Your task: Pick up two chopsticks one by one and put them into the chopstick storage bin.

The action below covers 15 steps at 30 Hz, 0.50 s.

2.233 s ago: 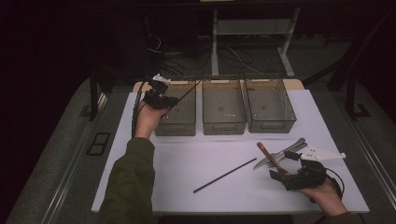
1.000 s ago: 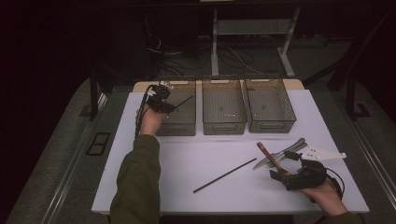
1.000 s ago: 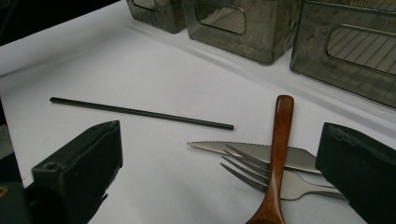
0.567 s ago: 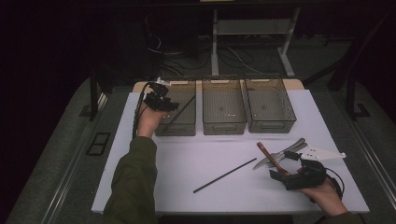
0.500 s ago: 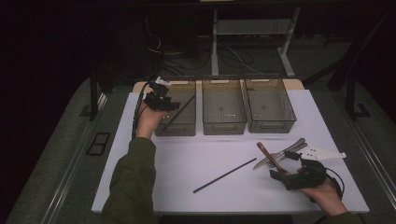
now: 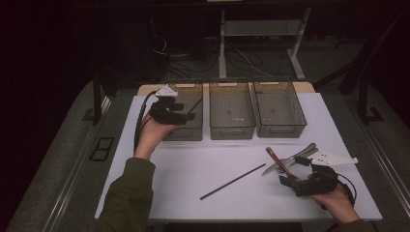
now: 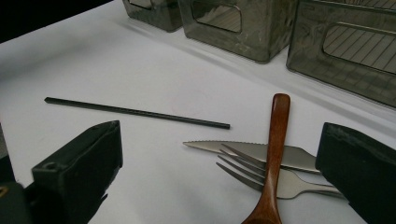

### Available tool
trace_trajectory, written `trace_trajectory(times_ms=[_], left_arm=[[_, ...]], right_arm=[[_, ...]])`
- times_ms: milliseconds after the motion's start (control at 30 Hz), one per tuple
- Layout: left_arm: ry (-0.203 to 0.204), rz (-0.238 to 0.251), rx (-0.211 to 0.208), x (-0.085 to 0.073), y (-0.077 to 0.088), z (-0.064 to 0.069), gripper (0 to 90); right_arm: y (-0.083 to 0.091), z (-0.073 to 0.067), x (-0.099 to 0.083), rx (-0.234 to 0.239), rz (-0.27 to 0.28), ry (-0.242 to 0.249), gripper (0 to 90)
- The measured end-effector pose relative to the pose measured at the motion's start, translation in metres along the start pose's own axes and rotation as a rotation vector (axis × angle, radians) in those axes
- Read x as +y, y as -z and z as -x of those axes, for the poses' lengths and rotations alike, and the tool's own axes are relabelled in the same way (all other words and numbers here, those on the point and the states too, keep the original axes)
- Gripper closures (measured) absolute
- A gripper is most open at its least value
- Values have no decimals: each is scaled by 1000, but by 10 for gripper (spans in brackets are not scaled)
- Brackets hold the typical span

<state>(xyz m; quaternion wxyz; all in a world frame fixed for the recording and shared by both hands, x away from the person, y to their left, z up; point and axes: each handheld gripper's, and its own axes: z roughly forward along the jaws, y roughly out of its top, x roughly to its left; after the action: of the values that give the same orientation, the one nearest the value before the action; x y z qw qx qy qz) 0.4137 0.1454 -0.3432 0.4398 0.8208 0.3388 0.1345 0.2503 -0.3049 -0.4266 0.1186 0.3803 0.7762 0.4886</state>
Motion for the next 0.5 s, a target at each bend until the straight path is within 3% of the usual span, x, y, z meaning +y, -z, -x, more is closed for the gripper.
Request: trace_trajectory(times_ms=[167,433,500], left_arm=[[-18,28,-46,-8,6,17,297],[-42,57,-80,-22,15,46,269],[-36,83,-93,-27,17,51,267]], right_arm=[[-1,1,0,0,-1,-3,9],[0,0,-1,-1,-7,-8,9],[0,1,-1,0,-7,-9,9]])
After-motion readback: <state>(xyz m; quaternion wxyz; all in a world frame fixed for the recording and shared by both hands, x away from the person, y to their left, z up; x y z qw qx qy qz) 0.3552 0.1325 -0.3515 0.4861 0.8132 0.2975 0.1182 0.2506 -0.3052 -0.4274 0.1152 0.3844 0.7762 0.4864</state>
